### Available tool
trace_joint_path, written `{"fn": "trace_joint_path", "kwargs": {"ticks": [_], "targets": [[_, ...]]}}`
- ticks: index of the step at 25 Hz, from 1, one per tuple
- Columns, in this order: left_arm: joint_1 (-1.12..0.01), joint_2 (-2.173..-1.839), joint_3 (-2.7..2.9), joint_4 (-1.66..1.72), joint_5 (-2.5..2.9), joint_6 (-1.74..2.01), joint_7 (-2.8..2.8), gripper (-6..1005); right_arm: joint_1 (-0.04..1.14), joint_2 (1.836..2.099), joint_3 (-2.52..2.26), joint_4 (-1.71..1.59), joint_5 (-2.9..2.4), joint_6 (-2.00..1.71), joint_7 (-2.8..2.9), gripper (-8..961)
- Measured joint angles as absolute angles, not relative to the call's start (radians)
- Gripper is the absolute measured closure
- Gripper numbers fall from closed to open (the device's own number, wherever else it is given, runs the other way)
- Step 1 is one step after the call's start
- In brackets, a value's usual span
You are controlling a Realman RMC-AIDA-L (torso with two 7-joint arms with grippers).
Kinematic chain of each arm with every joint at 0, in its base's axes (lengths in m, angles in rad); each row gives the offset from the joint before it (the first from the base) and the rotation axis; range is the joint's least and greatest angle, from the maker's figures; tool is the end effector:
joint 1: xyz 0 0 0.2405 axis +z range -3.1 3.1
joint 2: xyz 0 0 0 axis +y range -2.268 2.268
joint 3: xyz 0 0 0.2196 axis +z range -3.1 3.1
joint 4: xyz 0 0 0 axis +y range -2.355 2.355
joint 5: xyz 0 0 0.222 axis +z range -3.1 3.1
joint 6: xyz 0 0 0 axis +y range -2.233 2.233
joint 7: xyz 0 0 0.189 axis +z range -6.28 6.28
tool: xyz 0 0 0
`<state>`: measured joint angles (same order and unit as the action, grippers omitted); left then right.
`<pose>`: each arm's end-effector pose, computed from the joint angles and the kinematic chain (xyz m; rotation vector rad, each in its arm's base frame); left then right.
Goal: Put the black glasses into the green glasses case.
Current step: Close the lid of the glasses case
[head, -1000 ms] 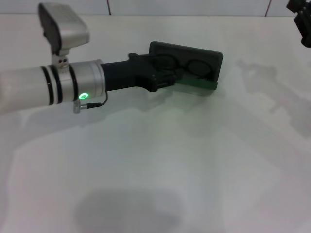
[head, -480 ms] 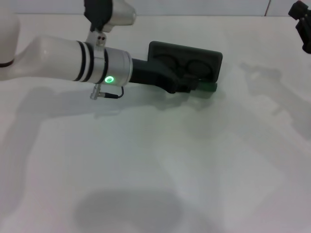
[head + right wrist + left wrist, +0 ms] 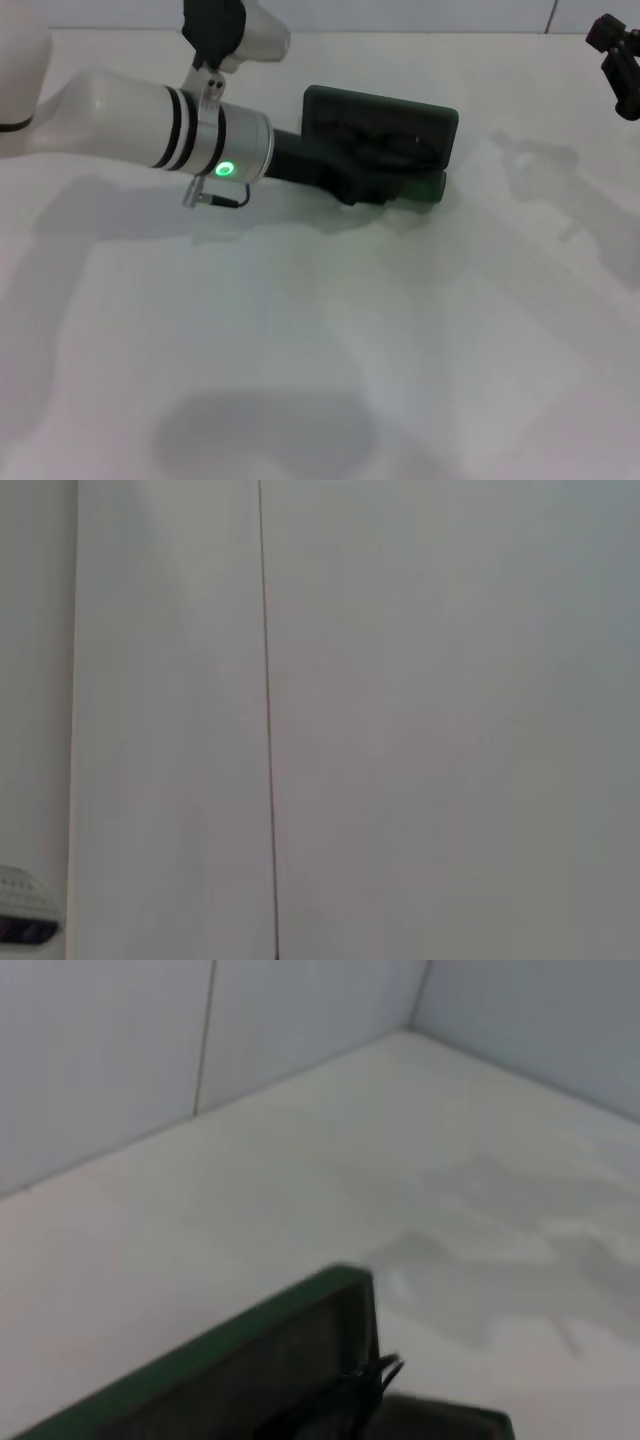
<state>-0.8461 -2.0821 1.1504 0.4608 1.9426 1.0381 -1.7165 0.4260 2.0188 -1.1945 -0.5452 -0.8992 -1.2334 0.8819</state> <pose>-0.1668 0.4036 -0.1085 -2.7705 -0.7408 -0.2679 0.2022 0.3957 0.0282 -2.0992 0.3255 1.0224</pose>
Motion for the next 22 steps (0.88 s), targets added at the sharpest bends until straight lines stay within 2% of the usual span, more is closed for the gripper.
{"fn": "trace_joint_path", "kwargs": {"ticks": [5,14,22], "targets": [[-0.839,-2.076,1.148,0.475,1.993,1.082,-1.741,443,0.426,2.018,-1.194,-0.545,-0.899,-1.233,0.882,932],[-0.729,-2.070,1.133,0.636,1.902,1.186,-1.715,443,0.428,2.017,-1.193,-0.544,-0.914,-1.230,0.876,932],[-0.738,-2.087,1.153,0.623,1.899,1.113,-1.699,443,0.440,2.018,-1.193,-0.541,-0.933,-1.226,0.872,931]]}}
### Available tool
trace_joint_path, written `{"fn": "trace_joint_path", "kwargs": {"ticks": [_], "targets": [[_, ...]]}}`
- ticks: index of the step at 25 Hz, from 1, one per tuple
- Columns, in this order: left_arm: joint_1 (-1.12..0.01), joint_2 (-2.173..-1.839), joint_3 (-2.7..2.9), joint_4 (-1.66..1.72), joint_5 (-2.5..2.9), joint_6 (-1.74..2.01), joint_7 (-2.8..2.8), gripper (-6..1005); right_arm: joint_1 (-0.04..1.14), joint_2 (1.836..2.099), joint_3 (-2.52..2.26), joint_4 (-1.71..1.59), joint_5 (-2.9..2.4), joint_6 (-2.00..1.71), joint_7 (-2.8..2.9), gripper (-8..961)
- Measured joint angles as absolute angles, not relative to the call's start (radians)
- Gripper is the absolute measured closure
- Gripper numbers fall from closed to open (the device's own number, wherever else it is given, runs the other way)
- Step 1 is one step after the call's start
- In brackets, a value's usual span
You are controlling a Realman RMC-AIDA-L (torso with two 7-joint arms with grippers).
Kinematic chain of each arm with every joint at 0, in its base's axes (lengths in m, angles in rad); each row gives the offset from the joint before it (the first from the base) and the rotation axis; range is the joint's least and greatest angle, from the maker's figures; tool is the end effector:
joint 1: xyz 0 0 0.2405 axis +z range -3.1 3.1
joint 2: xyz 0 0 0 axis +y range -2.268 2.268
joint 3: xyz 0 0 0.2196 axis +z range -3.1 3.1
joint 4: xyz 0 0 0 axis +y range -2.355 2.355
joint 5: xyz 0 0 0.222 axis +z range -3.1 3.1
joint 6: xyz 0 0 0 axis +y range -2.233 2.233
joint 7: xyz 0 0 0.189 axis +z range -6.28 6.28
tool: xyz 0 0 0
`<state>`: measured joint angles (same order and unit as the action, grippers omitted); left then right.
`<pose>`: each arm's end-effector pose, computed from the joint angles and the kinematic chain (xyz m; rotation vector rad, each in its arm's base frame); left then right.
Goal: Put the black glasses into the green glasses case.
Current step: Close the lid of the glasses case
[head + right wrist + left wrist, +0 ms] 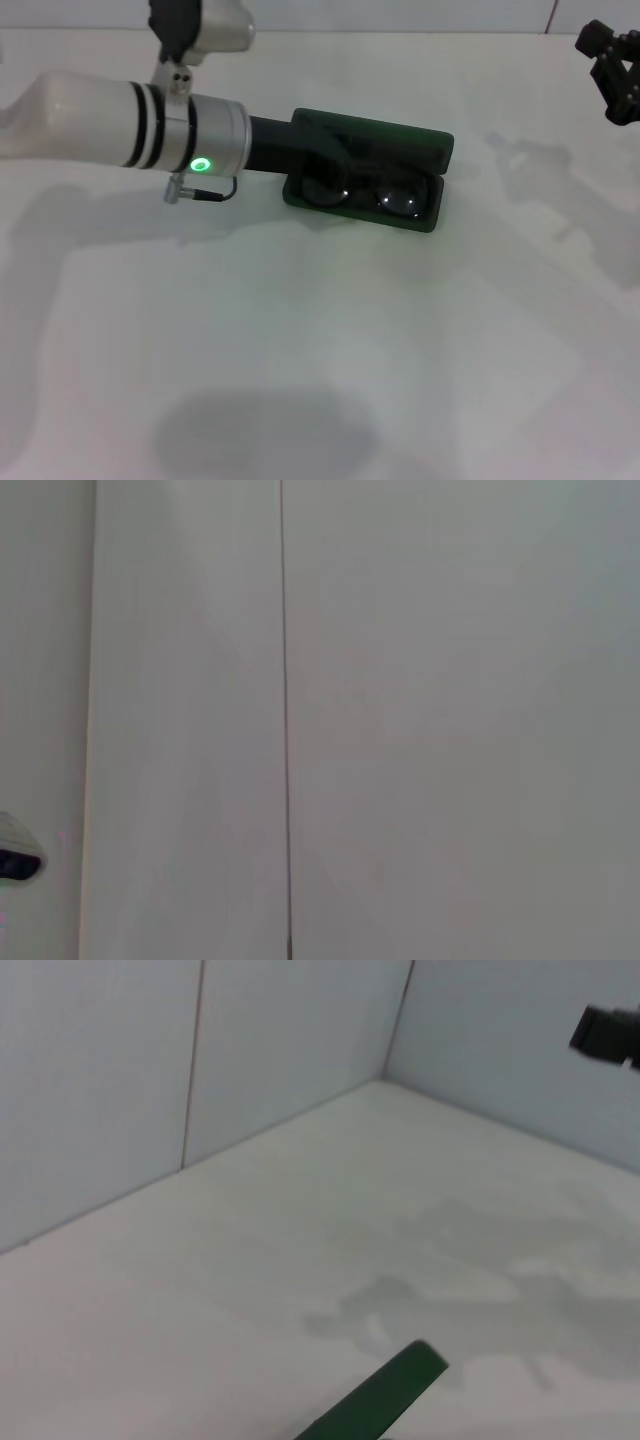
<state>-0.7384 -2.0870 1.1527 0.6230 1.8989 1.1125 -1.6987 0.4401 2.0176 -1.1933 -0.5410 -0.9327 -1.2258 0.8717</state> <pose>-0.1615 0.4006 -0.0864 -2.7566 -0.6787 -0.3815 0.2003 0.3971 0.0227 -2.1318 0.3004 0.9910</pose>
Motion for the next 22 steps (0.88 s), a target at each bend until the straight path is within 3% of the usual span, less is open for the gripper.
{"fn": "trace_joint_path", "kwargs": {"ticks": [7,14,22], "targets": [[-0.771,-2.079,1.170,0.568,1.938,1.049,-1.703,443,0.443,2.018,-1.193,-0.531,-0.940,-1.215,0.871,931],[-0.753,-2.034,1.174,0.579,1.959,1.170,-1.699,443,0.447,2.016,-1.193,-0.529,-0.941,-1.203,0.871,930],[-0.749,-2.032,1.169,0.579,2.068,1.173,-1.708,444,0.459,2.015,-1.194,-0.529,-0.953,-1.189,0.870,930]]}}
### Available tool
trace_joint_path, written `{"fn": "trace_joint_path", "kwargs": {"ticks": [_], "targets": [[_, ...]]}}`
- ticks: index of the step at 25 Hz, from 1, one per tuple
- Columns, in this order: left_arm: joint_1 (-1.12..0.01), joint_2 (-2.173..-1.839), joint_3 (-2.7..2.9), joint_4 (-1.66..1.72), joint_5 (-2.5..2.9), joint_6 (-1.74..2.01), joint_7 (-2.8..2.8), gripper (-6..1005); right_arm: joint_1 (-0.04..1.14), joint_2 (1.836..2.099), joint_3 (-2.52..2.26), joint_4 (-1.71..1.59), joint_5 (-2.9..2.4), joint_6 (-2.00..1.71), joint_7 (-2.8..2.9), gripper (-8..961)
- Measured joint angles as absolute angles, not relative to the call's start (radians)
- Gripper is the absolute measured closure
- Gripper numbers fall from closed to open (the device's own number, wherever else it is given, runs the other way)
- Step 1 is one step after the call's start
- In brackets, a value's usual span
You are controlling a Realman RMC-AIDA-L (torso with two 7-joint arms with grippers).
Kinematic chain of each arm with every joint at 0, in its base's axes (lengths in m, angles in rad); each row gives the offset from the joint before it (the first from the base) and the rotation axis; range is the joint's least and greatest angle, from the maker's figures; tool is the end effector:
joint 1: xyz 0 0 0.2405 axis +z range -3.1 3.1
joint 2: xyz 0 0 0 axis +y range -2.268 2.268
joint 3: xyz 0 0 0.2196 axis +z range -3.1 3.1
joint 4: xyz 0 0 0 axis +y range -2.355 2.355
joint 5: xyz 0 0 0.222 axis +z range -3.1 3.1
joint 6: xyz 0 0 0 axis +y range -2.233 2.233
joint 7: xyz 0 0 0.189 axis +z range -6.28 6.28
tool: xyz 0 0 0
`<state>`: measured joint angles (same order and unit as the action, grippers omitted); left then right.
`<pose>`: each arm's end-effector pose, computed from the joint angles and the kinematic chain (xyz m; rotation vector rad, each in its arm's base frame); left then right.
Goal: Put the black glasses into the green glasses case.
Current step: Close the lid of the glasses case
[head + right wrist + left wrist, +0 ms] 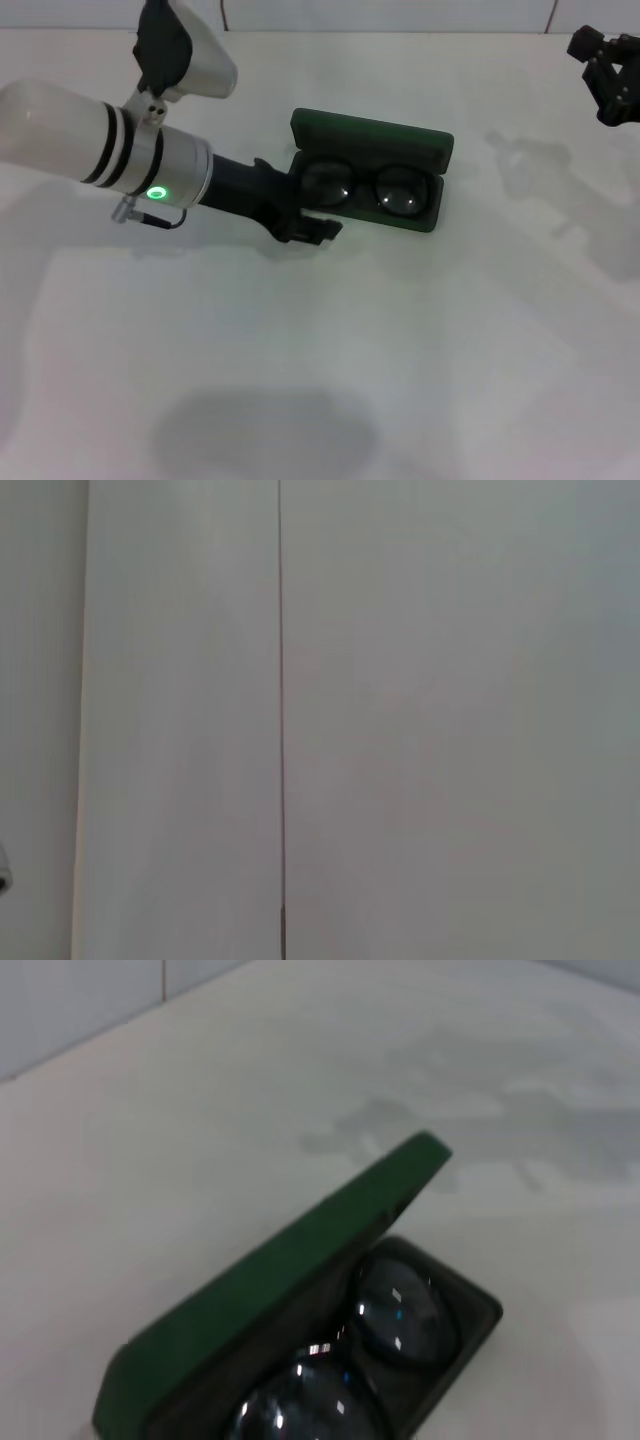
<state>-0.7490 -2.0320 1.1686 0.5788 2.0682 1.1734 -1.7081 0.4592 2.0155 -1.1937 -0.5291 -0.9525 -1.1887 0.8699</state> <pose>-0.2033 0.3863 -0.0814 -2.8478 -0.6440 -0.0891 0.2024 0.4029 0.0178 -2.1456 0.3096 0.9460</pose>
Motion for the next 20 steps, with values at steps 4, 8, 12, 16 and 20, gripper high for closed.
{"fn": "trace_joint_path", "kwargs": {"ticks": [4,8,12,16,20], "targets": [[-0.749,-2.036,1.168,0.579,2.107,1.172,-1.720,444,0.464,2.015,-1.194,-0.529,-0.953,-1.188,0.870,930],[-0.757,-2.038,1.173,0.572,2.111,1.156,-1.721,444,0.468,2.016,-1.193,-0.529,-0.953,-1.187,0.870,929],[-0.760,-2.047,1.175,0.573,2.124,1.143,-1.721,444,0.470,2.015,-1.194,-0.529,-0.953,-1.187,0.870,929],[-0.771,-2.059,1.175,0.567,2.138,1.101,-1.721,444,0.470,2.016,-1.195,-0.529,-0.953,-1.187,0.870,929],[-0.771,-2.061,1.165,0.573,2.135,1.093,-1.721,444,0.469,2.016,-1.195,-0.529,-0.953,-1.187,0.870,929]]}}
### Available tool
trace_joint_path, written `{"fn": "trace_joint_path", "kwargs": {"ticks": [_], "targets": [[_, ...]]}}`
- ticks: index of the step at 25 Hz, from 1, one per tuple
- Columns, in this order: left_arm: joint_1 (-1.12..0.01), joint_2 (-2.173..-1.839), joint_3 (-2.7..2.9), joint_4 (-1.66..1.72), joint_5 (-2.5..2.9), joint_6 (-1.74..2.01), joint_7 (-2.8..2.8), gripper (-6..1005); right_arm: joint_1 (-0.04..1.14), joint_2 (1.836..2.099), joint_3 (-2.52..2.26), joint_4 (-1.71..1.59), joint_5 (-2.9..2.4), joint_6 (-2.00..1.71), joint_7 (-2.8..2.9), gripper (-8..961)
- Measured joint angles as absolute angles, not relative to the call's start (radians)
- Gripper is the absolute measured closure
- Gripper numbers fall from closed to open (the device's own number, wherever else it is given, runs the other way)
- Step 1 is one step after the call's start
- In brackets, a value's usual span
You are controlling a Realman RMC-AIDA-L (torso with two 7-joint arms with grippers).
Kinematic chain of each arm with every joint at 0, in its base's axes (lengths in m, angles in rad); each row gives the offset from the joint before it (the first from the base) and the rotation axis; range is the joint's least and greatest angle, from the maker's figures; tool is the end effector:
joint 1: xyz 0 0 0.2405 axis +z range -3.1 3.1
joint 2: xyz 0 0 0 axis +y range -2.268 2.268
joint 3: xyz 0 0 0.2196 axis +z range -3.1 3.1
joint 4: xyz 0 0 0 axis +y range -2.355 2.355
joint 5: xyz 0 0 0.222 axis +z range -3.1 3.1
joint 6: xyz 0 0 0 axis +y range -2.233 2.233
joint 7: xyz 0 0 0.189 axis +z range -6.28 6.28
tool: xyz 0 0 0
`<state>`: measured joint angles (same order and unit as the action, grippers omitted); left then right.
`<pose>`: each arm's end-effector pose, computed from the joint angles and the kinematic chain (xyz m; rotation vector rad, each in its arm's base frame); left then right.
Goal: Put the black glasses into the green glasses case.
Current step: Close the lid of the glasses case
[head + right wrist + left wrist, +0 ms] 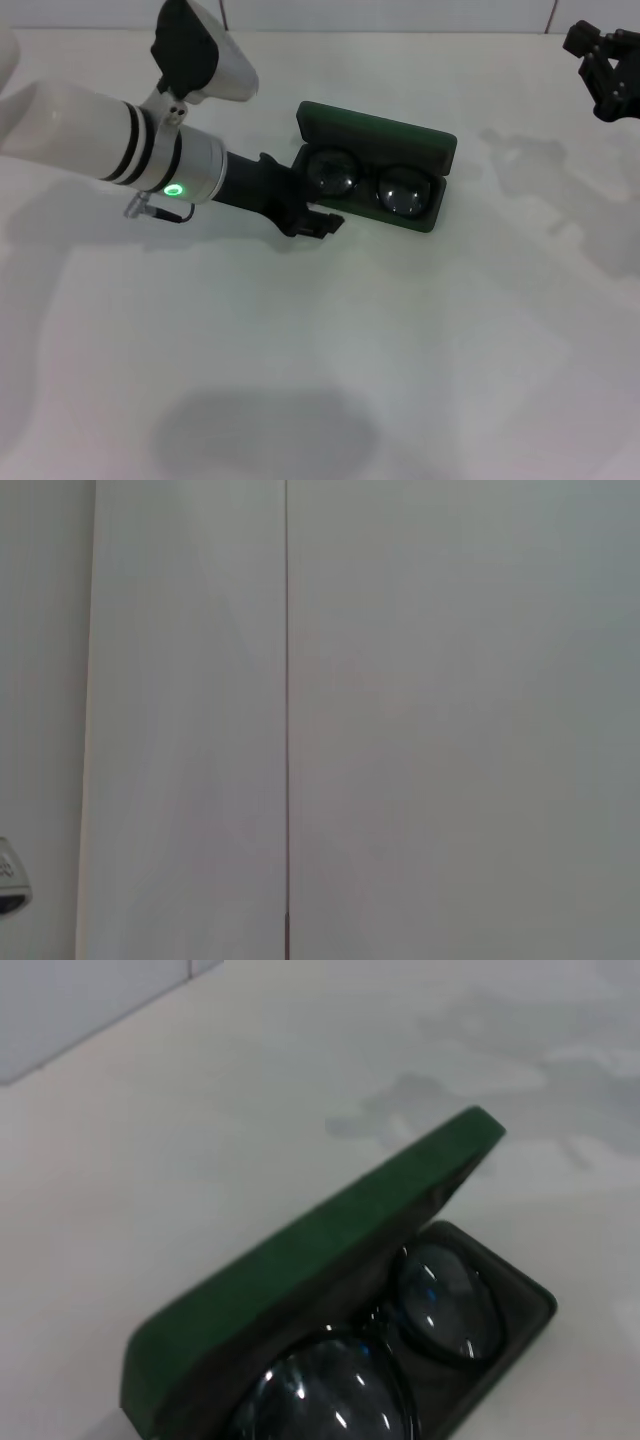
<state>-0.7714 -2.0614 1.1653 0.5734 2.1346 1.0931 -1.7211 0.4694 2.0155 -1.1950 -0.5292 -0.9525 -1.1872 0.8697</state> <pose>-0.2039 0.3945 -0.0910 -2.8065 -0.6062 -0.0195 0.1983 0.4050 0.0175 -2.1499 0.2993 0.9500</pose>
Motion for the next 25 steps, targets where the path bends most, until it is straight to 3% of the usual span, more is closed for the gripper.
{"fn": "trace_joint_path", "kwargs": {"ticks": [25], "targets": [[-0.755,-2.057,1.138,0.579,2.150,1.119,-1.720,445,0.462,2.017,-1.203,-0.529,-0.952,-1.187,0.870,927]]}}
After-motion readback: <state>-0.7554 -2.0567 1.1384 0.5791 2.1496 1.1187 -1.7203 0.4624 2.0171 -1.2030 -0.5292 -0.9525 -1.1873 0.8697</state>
